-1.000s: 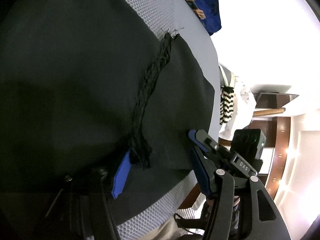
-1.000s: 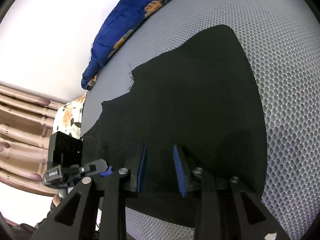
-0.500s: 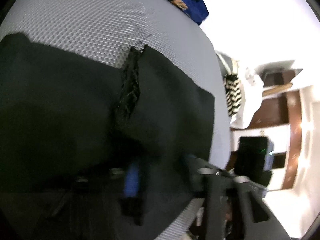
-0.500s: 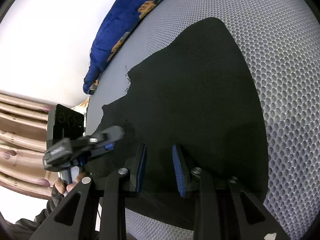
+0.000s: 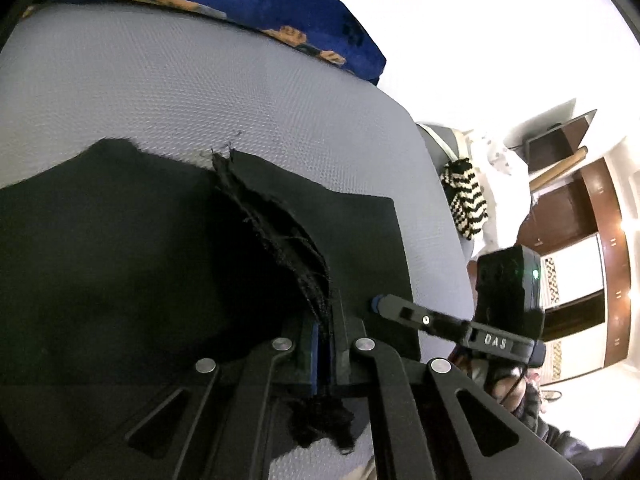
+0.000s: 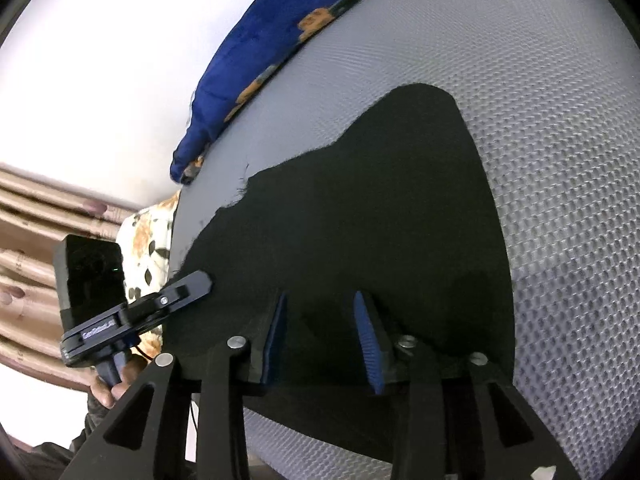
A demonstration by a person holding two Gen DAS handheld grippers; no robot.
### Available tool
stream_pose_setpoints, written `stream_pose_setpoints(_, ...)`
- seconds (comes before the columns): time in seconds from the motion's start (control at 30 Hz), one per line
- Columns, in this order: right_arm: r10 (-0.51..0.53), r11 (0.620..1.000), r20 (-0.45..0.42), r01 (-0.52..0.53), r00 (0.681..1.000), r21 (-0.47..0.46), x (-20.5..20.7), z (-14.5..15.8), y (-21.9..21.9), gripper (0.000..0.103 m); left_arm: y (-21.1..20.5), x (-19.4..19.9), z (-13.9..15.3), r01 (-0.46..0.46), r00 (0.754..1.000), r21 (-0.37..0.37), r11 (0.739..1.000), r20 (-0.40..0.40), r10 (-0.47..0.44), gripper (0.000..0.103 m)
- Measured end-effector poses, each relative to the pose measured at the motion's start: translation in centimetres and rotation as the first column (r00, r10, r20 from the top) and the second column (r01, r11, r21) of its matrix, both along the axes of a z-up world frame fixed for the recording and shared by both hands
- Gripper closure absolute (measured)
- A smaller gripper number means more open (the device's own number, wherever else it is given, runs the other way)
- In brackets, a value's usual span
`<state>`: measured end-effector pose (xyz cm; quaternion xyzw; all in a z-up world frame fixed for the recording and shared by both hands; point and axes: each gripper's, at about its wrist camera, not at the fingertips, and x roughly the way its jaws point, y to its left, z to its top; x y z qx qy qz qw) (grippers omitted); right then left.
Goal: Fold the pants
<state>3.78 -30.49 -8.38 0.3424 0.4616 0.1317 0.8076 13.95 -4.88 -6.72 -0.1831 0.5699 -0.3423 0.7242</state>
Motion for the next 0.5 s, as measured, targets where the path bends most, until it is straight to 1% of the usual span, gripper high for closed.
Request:
stream_pose_setpoints(0.03, 0.012, 1.000, -0.001, -0.012, 1.000, -0.001, 0.0, 0.0, 0.4, 0.068, 0.7, -0.5, 0.1, -0.009, 1.000, -0.004, 1.000, -0.004, 0.009, 0.100)
stream_pose_setpoints(0.1, 0.049, 0.999, -0.007, -0.049, 0.999, -0.014, -0.1, -0.2, 1.7, 0.068, 1.7, -1.3, 0.0, 0.000, 1.000, -0.002, 1.000, 0.007, 0.000, 0.100)
stream_pose_setpoints(0.13, 0.066, 0.998, -0.009, -0.067, 0.998, -0.022, -0.1, -0.3, 2.3, 0.068, 2.4, -1.8, -0.4, -0.008, 1.000, 0.029, 1.000, 0.018, 0.007, 0.100)
stream_pose_setpoints(0.17, 0.080, 0.996, -0.013, -0.081, 0.997, -0.034, -0.1, -0.4, 2.9, 0.068, 2.7, -2.0, -0.9, -0.007, 1.000, 0.042, 0.999, 0.014, 0.006, 0.100)
stream_pose_setpoints(0.23, 0.113, 0.991, -0.023, -0.114, 0.993, -0.064, 0.1, -0.7, 4.1, 0.068, 3.9, -1.9, -2.3, -0.022, 1.000, 0.082, 0.996, -0.002, 0.023, 0.100)
stream_pose_setpoints(0.33, 0.136, 0.987, -0.040, -0.139, 0.990, -0.086, 0.2, -1.1, 5.2, 0.068, 4.8, -1.4, -4.1, -0.041, 0.998, 0.100, 0.994, -0.043, 0.045, 0.100)
stream_pose_setpoints(0.4, 0.147, 0.983, -0.045, -0.151, 0.988, -0.102, 0.3, -1.1, 5.8, 0.068, 5.0, -1.2, -4.4, -0.043, 0.997, 0.096, 0.994, -0.057, 0.048, 0.100)
stream_pose_setpoints(0.43, 0.149, 0.982, -0.045, -0.153, 0.988, -0.110, 0.3, -1.0, 6.0, 0.068, 5.0, -1.4, -4.1, -0.040, 0.998, 0.090, 0.995, -0.048, 0.044, 0.100)
stream_pose_setpoints(0.5, 0.153, 0.982, -0.044, -0.157, 0.987, -0.109, 0.3, -0.9, 6.1, 0.068, 5.0, -1.6, -3.5, -0.022, 1.000, 0.105, 0.994, -0.020, 0.024, 0.100)
